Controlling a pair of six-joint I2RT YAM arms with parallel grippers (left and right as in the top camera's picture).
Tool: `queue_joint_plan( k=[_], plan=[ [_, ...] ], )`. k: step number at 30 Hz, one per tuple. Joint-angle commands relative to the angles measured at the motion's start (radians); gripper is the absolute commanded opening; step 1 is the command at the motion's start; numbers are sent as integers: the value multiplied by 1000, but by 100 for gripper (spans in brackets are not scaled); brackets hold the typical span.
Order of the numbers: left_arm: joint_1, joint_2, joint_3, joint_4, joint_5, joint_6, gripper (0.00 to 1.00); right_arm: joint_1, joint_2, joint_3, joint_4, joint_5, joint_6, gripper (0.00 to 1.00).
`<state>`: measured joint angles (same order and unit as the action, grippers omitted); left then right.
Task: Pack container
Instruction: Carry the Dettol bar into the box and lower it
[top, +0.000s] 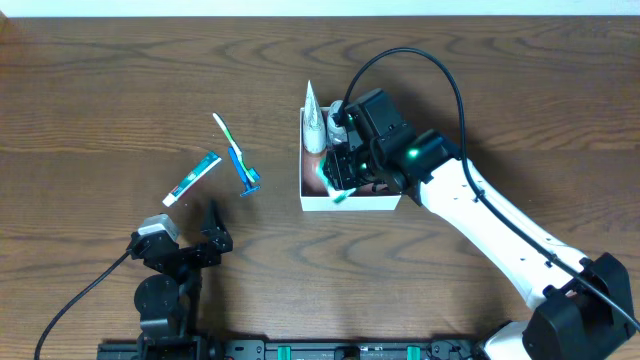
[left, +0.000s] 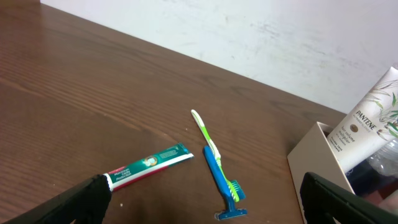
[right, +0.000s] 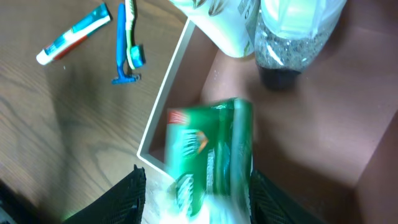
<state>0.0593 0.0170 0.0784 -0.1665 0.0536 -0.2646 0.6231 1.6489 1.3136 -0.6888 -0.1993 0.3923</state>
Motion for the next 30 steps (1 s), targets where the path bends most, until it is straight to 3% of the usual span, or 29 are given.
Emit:
queue_joint_plan(
  k=[1, 11, 30],
  plan=[
    [7, 0, -27, -6, 14, 10, 98, 18, 45, 21, 18, 19, 72, 52],
    [7, 0, -27, -6, 14, 10, 98, 58, 166, 21, 119, 14, 127, 50],
    [7, 0, -27, -6, 14, 10, 98, 59, 137, 22, 81, -23, 114, 49]
  ],
)
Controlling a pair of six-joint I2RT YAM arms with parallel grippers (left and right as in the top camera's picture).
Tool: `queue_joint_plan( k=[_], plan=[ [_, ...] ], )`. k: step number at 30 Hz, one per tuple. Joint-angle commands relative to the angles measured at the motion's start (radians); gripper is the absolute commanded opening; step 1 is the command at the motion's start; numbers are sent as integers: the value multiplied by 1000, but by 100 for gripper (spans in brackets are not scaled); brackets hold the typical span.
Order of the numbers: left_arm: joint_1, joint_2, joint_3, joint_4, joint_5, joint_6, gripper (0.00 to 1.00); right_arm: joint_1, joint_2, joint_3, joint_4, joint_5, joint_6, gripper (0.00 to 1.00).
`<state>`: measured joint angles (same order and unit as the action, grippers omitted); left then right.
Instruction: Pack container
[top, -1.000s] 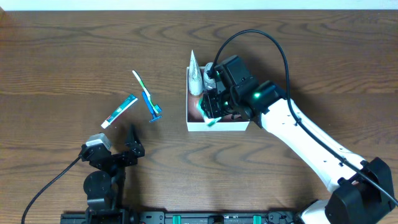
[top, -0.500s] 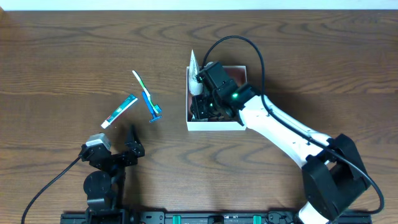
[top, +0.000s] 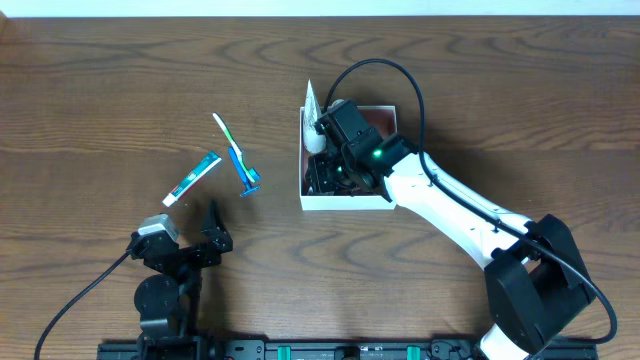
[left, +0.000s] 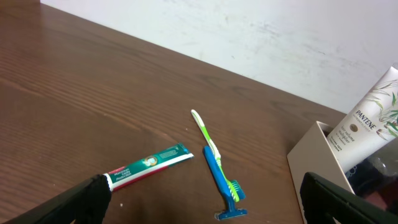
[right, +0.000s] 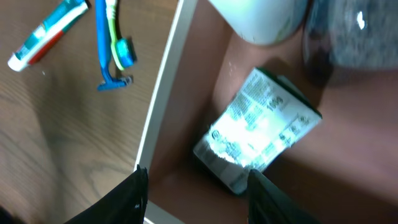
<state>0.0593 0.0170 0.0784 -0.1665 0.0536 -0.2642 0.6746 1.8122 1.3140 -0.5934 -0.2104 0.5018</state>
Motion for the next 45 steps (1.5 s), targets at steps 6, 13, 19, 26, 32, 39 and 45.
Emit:
queue_joint_plan(
  k=[6, 13, 19, 26, 32, 39, 45],
  plan=[
    [7, 0, -27, -6, 14, 9, 98, 7, -105, 21, -75, -1, -21, 50],
    [7, 0, -27, -6, 14, 9, 98, -5, -265, 21, -238, 147, -39, 53],
    [7, 0, -27, -6, 14, 9, 98, -94, -398, 21, -394, 355, 12, 78],
    [7, 0, -27, -6, 14, 9, 98, -406, -466, 21, -404, 357, 71, 99],
    [7, 0, -27, -6, 14, 9, 98, -655, -450, 19, -379, 334, 114, 99],
    [7, 0, -27, -6, 6, 9, 98, -859, -430, 19, -362, 332, 114, 99],
    [7, 0, -27, -2, 7, 3, 98, -920, -430, 19, -420, 311, 114, 99]
  ],
)
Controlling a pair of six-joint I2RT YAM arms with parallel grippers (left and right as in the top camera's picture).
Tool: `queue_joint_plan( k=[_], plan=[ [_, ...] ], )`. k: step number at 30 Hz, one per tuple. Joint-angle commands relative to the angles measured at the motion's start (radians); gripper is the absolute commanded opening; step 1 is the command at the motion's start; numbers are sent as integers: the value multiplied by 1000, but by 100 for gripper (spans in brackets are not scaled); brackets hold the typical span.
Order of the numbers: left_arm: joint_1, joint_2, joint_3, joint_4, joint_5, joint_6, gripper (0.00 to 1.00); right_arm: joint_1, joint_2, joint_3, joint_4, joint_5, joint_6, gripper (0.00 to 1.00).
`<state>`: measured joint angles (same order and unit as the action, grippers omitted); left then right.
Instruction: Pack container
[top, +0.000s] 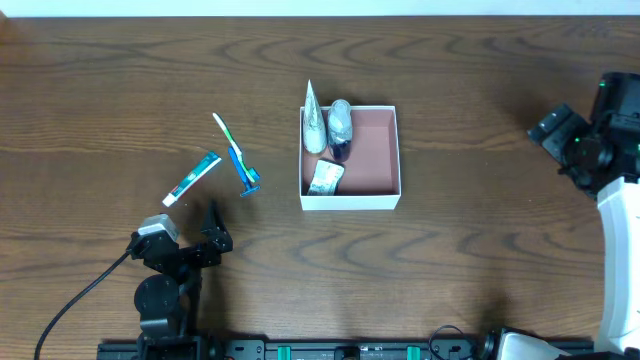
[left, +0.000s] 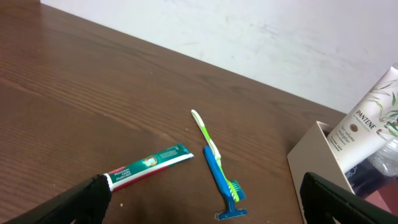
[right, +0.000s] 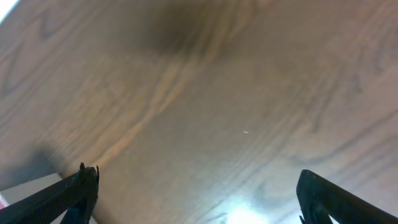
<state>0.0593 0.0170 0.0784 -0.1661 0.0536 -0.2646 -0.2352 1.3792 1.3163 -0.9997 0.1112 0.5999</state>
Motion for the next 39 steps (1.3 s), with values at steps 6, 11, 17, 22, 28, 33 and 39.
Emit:
queue_joint_plan(
  k=[6, 11, 17, 22, 28, 33, 39],
  plan=[
    [7, 8, -13, -3, 43, -104, 98, -10, 3, 17, -18, -11, 16, 99],
    [14, 170, 84, -96, 56, -134, 98, -10, 3, 17, -18, -11, 16, 99],
    [32, 605, 363, -225, 55, -129, 98, -8, 3, 17, -18, -11, 16, 99],
    [37, 964, 660, -386, 88, -13, 98, -8, 3, 17, -18, -11, 16, 99],
    [37, 1255, 867, -473, 57, 229, 98, -8, 3, 17, -18, -11, 16, 99],
    [37, 1366, 870, -411, -70, 393, 98, -8, 3, 17, -18, -11, 16, 99],
    [37, 1471, 870, -343, -70, 581, 98, -8, 3, 17, -18, -11, 16, 99]
  ],
)
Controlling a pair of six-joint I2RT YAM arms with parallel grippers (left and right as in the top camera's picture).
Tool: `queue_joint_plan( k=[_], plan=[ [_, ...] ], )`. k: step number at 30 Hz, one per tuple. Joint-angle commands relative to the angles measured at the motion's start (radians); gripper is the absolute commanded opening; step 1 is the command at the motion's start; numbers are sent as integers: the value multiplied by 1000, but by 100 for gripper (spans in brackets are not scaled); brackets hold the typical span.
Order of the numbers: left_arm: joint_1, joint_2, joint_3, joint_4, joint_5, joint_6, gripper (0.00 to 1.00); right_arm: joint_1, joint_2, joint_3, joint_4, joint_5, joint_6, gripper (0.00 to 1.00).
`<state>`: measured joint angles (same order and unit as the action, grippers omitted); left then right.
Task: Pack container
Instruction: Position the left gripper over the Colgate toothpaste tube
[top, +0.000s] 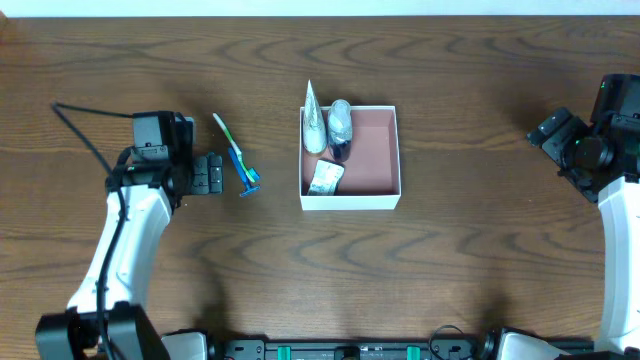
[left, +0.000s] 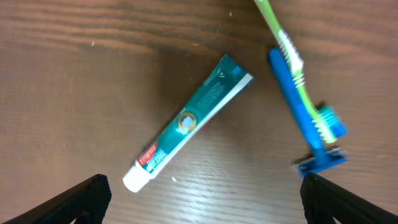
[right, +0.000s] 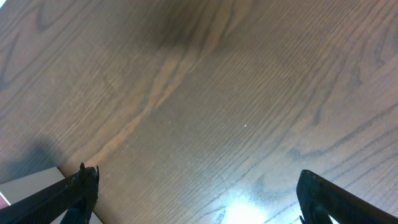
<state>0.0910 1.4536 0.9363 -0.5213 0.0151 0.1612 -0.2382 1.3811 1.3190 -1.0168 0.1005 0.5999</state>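
Observation:
The white box (top: 350, 200) holds a white tube (top: 312, 120), a small bottle (top: 340, 120) and a silvery packet (top: 325, 178). Left of it lie a green-white toothbrush (left: 283, 40) and a blue razor (left: 305, 127). A teal toothpaste tube (left: 189, 121) lies flat just above the gap of my open left gripper (left: 202, 202). From overhead the left gripper (top: 207, 175) covers the toothpaste. My right gripper (right: 208, 199) is open over bare wood at the table's far right (top: 560, 135).
The brown wooden table (top: 480, 260) carries nothing else. The toothbrush (top: 228, 138) and razor (top: 246, 172) lie close together between the left gripper and the box's left wall. Both arm bases stand at the front edge.
My left arm has gone from its rest by the front edge to above the toothpaste, wrist camera looking straight down, jaws open. The right arm and the box's contents are unchanged.
My right gripper first held a green packet over the box. Then the packet lay inside the box under the open gripper. After that the right arm stood far right over bare wood. The left arm stayed at rest until now, when it hangs over the toothpaste.

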Motion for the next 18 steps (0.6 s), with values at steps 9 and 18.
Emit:
queue_joint_plan(
  k=[9, 18],
  plan=[
    [5, 143, 12, 79, -27, 238, 98, -5, 1, 14, -1, 0, 16, 99],
    [5, 220, 12, 75, -13, 187, 98, -5, 1, 14, -1, 0, 16, 99]
  ],
)
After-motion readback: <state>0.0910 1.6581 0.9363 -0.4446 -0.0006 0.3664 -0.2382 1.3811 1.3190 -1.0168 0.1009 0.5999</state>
